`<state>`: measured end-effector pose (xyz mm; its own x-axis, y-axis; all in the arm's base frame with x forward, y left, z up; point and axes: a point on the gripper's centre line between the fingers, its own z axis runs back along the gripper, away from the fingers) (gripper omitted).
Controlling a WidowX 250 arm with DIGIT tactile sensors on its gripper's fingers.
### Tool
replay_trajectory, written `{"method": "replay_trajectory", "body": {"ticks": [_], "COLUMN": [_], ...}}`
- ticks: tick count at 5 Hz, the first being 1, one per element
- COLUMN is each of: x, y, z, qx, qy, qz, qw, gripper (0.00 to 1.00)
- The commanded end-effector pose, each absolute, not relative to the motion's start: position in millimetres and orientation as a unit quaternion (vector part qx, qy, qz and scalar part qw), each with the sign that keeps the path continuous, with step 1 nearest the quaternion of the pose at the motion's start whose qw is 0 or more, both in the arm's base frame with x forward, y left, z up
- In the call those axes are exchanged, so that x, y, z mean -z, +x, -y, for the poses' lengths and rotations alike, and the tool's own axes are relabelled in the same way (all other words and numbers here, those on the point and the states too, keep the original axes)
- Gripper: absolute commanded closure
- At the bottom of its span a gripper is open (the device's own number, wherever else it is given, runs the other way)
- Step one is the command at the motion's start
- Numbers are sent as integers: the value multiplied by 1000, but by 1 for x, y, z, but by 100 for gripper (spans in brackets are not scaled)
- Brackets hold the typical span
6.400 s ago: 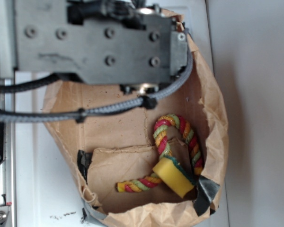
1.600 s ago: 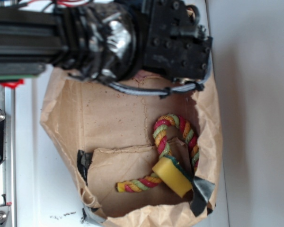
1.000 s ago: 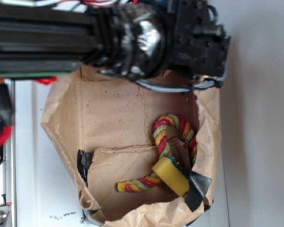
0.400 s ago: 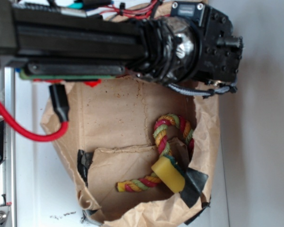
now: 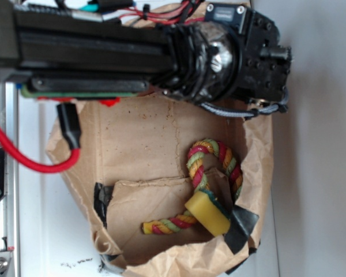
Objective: Grab the red paper.
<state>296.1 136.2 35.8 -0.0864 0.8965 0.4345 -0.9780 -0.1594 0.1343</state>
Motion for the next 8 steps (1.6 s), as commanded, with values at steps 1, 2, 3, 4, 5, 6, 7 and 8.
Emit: {"method": "replay_trajectory", "body": {"ticks": [1, 2, 3, 4, 5, 6, 7, 8], "x": [-64, -83, -104, -123, -131, -142, -154, -163], "y": [287, 280, 284, 290, 294, 298, 295, 290], "z": [-143, -142, -133, -110, -97, -79, -66, -53], "qx": [-742, -707, -617, -520, -420, -328, -267, -249], "qy": [180, 160, 156, 126, 88, -9, -31, -45], "qz": [141, 175, 232, 264, 268, 238, 227, 200], "qw": [630, 666, 736, 803, 862, 914, 936, 947], "gripper": [100, 100, 100, 100, 100, 100, 100, 100]}}
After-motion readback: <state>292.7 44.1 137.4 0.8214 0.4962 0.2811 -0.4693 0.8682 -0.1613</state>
